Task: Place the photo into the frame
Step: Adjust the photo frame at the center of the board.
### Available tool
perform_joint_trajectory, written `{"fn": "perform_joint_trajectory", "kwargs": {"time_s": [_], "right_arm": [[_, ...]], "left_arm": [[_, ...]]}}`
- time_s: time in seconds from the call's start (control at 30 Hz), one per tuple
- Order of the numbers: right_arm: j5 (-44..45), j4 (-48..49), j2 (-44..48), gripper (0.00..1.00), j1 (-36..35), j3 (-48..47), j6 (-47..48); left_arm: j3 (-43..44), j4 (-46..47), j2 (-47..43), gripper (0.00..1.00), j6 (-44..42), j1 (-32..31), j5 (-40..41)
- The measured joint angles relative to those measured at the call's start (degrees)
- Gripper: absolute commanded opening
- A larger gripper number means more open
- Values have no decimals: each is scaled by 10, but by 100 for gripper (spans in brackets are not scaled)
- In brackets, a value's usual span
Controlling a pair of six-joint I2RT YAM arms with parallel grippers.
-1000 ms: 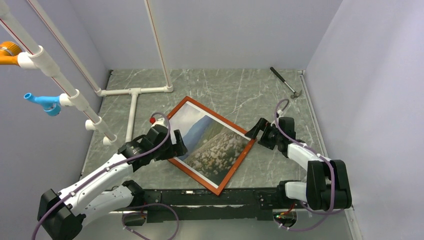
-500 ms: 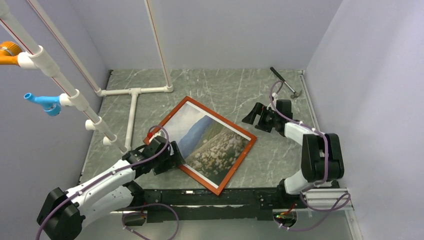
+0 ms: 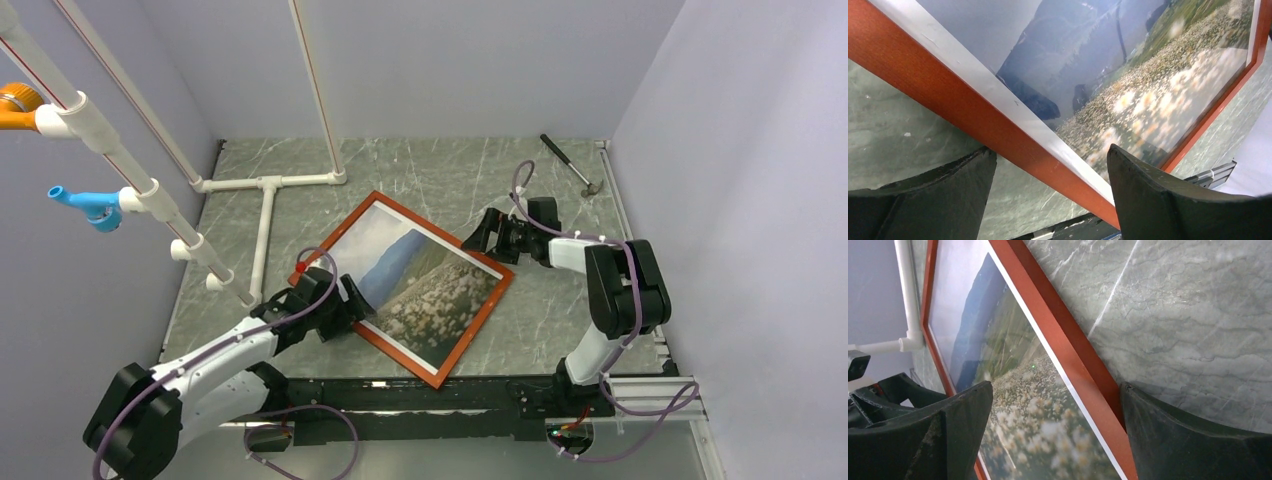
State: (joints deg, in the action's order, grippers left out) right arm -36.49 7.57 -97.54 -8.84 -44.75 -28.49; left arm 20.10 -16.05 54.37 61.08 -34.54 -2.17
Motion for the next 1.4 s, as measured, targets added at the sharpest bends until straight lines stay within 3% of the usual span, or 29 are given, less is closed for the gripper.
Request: {"fn": "perform_joint_trajectory", "kwargs": {"time_s": [0.47,1.0,1.4], "right_arm": [[22,65,80,99,16,105,-3],[86,-29,261,99,20,216,-6],[78,-12,288,100,-16,247,-54]], "left_arm": [[119,-28,161,89,-101,17,-12],[355,-69,407,96,-227,44,12],[475,-41,513,96,-286,65,31]]}}
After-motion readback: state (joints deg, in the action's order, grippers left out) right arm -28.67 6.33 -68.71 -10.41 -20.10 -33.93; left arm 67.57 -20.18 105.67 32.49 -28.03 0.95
